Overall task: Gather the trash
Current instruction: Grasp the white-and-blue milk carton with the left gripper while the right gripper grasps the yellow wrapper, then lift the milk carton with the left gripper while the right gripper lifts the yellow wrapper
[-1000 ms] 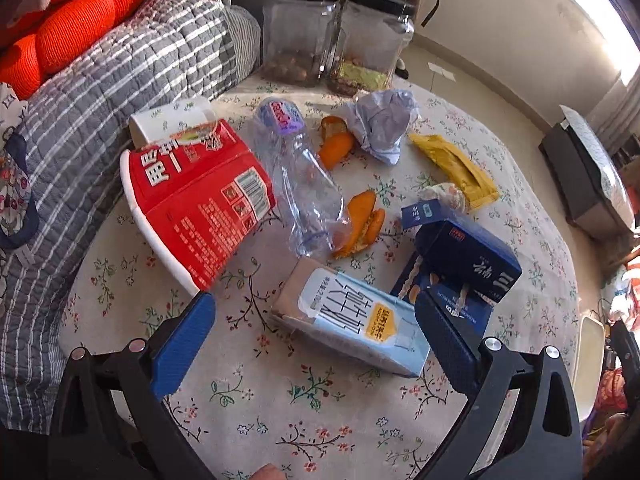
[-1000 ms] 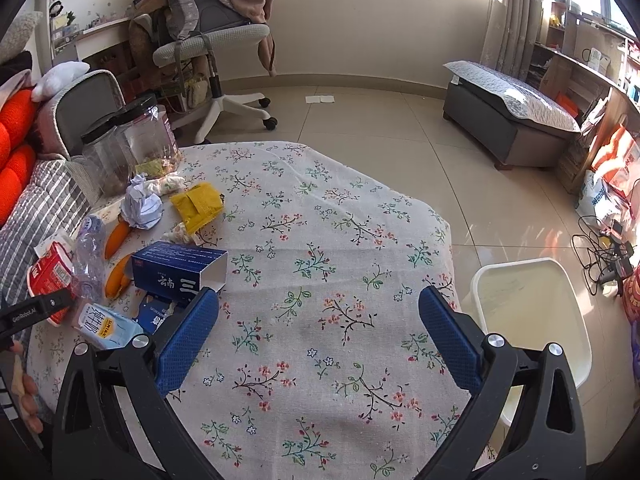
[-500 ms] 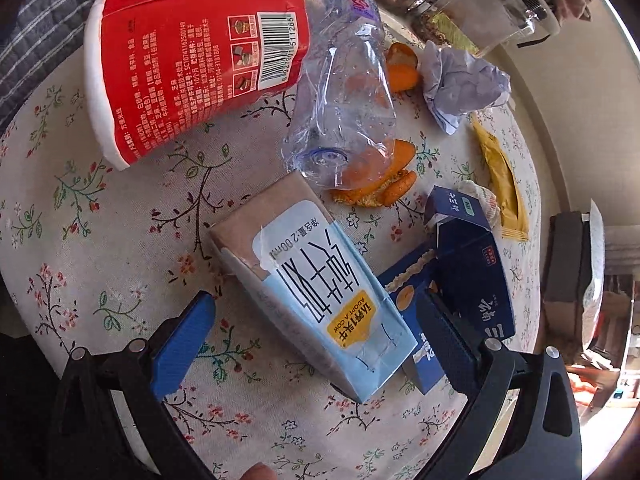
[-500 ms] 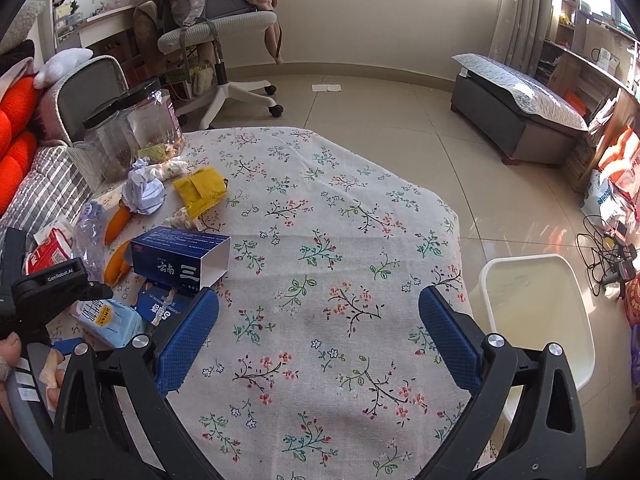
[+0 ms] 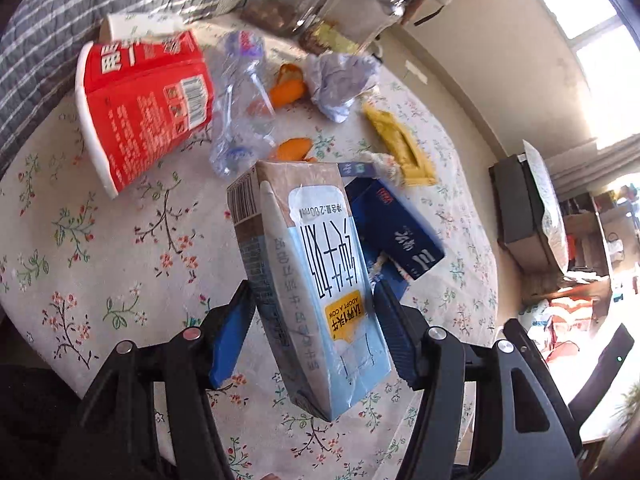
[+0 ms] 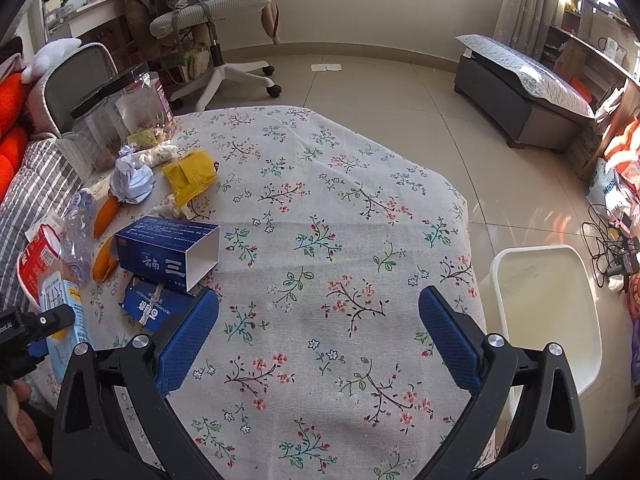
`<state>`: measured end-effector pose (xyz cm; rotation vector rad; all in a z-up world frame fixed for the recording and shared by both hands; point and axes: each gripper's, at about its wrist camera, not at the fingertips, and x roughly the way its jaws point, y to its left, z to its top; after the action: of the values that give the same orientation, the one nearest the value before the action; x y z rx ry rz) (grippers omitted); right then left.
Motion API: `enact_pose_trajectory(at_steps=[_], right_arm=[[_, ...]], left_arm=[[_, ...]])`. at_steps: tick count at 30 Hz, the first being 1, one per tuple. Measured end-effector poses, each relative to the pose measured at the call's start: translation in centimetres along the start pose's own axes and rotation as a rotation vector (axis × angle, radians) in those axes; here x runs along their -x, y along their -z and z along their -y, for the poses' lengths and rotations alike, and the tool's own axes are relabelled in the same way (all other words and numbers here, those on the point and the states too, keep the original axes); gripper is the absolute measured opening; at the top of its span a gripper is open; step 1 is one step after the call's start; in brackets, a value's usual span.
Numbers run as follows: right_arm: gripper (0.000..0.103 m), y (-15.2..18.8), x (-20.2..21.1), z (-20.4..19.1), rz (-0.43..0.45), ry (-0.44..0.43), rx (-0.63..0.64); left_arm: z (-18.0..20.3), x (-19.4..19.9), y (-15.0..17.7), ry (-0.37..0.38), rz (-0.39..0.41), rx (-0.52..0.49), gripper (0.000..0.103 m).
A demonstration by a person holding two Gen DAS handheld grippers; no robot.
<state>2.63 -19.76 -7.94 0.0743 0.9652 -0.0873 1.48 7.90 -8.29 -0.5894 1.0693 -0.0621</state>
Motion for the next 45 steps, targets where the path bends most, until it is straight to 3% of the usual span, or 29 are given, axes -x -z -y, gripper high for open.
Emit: enact_pose_trajectory(at_steps=[4,8,10,12,14,17,20,24,28,31,32,45], right_arm=[[0.096,-2.3,-0.8,-1.5,-0.023,-0.080,0.023],[0.096,-6.9,-2.8,-5.0,-0.030,-0.125,0.106],[0.096,-9.1,-4.6,-7.3,-0.074,-0.139,0.169],[0.096,-10.8,-6.5,-9.7,-0.091,-0.129,0.234],[0.096,-11.9,-8.5,-12.0,-0.115,-0.124,0.304],[0.096,-13.2,-11.9,-14.7,-0.170,-0.121,0.356],[0.096,-14.3,-16.0,-16.9,-0.245,-0.111,0.384],[0.094,-14.6,-18.8,-17.9,-0.296,-0.102,0.377],[0.058,-14.3,-20.8,-17.0,-0.367,-0.144,0.278],[0.028,-14.8,-20.1,-15.1,-0.351,-0.203,0.149],[0.026,-15.0,-19.6,-14.4,-0.336,-0.205,0.119],[0.020,-15.9,-4.9,-9.4,0.044,-0.269,0.045]], left_arm=[[4.1,5.9,-3.5,0.082,0.220,-0.158,0.061],[7.5,8.2,-7.9,0.059,0.309,-0.314,0.061],[7.3,8.5,-9.2,0.053,0.374,-0.343,0.061],[6.3,7.8,-9.4,-0.008,0.440,-0.347,0.061],[5.1,6.5,-10.1,-0.041,0.399,-0.332,0.061],[3.0,5.2,-11.3,0.053,0.306,-0.256,0.061],[2.3,5.1,-11.9,-0.007,0.355,-0.242,0.061],[1.9,4.5,-13.0,0.045,0.332,-0.208,0.061],[1.9,3.9,-13.4,0.049,0.318,-0.196,0.061],[1.7,3.4,-13.7,0.043,0.301,-0.178,0.061],[1.6,3.2,-13.7,0.044,0.292,-0.171,0.061],[3.0,2.8,-12.8,0.034,0.301,-0.187,0.061]])
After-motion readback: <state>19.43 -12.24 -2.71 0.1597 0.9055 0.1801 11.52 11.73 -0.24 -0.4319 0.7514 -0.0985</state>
